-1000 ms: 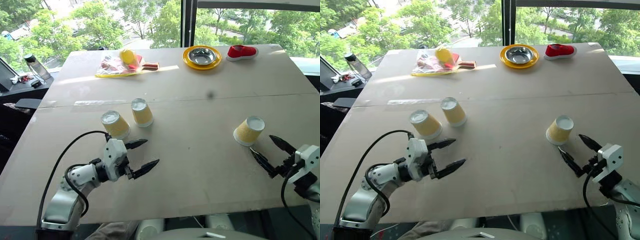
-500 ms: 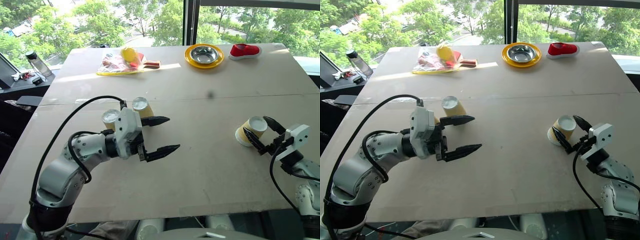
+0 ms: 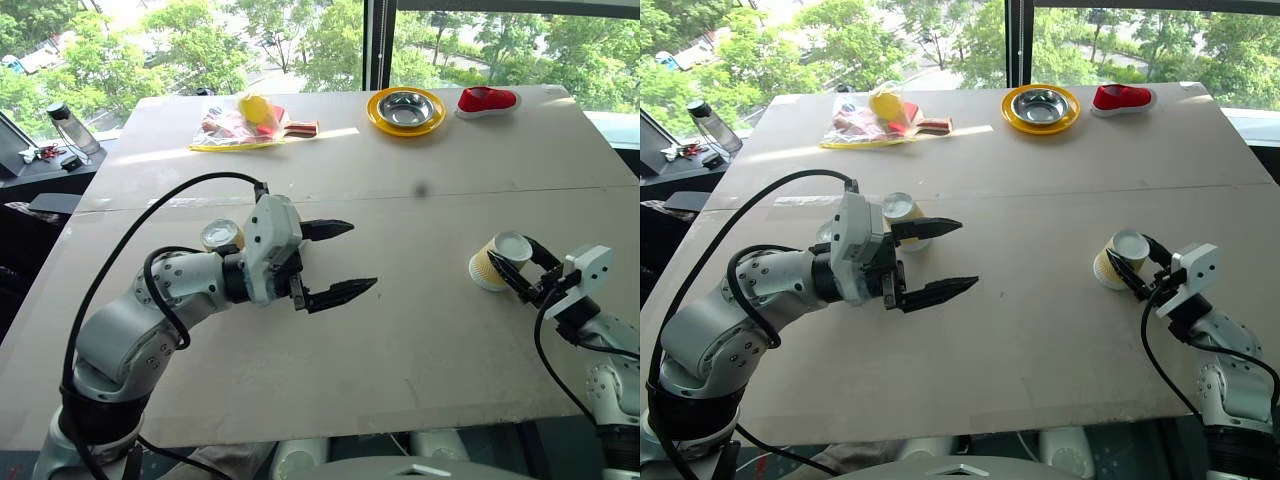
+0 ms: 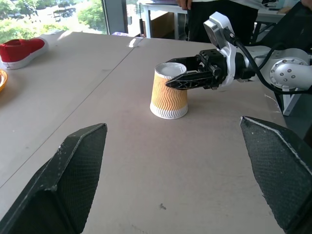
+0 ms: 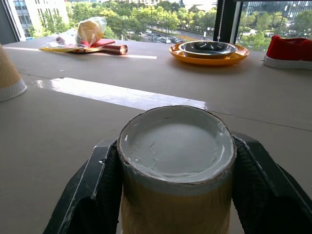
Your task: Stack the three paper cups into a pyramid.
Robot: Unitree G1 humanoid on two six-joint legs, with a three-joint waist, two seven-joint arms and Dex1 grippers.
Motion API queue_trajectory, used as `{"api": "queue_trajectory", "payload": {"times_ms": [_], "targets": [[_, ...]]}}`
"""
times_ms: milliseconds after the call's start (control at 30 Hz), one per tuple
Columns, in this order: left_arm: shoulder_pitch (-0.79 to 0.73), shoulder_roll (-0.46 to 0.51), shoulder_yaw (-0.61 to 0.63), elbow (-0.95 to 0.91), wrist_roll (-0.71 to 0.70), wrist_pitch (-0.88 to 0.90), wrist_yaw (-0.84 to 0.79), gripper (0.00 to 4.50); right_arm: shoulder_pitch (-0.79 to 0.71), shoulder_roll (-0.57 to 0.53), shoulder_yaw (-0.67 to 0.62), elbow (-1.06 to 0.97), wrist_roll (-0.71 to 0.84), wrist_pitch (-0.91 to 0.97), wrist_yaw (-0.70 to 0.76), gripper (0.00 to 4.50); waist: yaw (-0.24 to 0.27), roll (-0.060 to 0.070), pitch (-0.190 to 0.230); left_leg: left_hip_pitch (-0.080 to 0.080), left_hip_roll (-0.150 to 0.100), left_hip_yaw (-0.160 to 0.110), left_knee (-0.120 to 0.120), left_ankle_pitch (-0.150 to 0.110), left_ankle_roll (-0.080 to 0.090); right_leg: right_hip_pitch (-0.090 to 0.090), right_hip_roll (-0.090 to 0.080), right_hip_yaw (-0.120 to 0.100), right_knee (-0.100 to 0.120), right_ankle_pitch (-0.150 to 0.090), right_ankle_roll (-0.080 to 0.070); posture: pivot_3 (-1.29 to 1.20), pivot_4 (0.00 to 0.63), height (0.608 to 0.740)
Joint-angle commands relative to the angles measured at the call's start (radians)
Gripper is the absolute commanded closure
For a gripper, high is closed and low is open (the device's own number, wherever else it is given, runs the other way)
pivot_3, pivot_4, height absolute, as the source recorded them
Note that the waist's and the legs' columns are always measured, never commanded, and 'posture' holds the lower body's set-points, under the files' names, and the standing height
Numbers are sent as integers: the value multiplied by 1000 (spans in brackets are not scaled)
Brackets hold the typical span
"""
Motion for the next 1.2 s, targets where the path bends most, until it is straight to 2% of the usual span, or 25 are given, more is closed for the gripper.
{"api": "queue_trajectory", "payload": {"times_ms": [33, 167, 267, 400, 567, 733, 967, 1033, 1133, 1200], "targets": [[34, -16, 31, -38, -14, -7, 34, 0, -47, 8, 22, -29, -5, -5, -6, 2272, -2, 0, 0, 0, 0, 0, 0, 0, 0, 0, 0, 0, 0, 0, 0, 0, 150, 740], [126, -25, 51, -39, 38, -31, 80, 0, -121, 24, 85, -28, -13, 23, -2, 2272, -4, 1, 1, 0, 1, 1, 0, 0, 0, -1, 0, 1, 1, 0, 0, 0, 150, 740], [214, -69, 97, -35, 94, -60, 177, 0, -244, 66, 182, 18, -66, 57, -13, 2272, -10, 1, 2, 0, 1, 1, 0, 0, 0, -2, 1, 2, 2, 0, 0, 0, 150, 740], [303, -103, 130, -69, 123, -79, 228, 0, -376, 143, 266, 107, -97, 84, -9, 2272, -12, 1, 3, 0, 2, 0, 1, 0, 0, -3, 1, 1, 3, 0, 0, 0, 150, 740], [384, -121, 161, -114, 130, -96, 254, 0, -489, 220, 337, 217, -131, 110, -2, 2272, 0, 0, 3, -9, 2, -1, 2, 2, -4, -11, -1, 0, 2, 0, 0, 0, 150, 740], [446, -130, 186, -131, 142, -127, 258, 0, -557, 260, 360, 299, -159, 98, 14, 2272, -1, 0, 3, -14, 1, 0, 3, 3, -5, -15, -1, 0, 3, 1, 0, 0, 150, 740], [496, -144, 176, -124, 157, -175, 240, 0, -553, 248, 349, 285, -137, 135, 42, 2272, -2, 0, 3, -15, 1, 0, 3, 2, -3, -15, -1, -1, 4, 1, 0, 0, 150, 740], [497, -143, 174, -114, 161, -186, 232, 0, -552, 251, 344, 285, -143, 121, 33, 1242, -2, 0, 3, -15, 1, 0, 3, 2, -3, -15, -1, -1, 4, 1, 0, 0, 150, 740], [495, -139, 174, -98, 166, -200, 213, 0, -547, 247, 342, 282, -148, 121, 29, 21, -3, 0, 3, -15, 1, 0, 3, 2, -3, -15, -1, 0, 4, 1, 0, 0, 150, 740], [493, -138, 172, -88, 170, -209, 201, 0, -543, 244, 341, 281, -150, 119, 29, 21, -3, 0, 3, -15, 1, 0, 3, 2, -3, -15, -1, 0, 4, 1, 0, 0, 150, 740]]}}
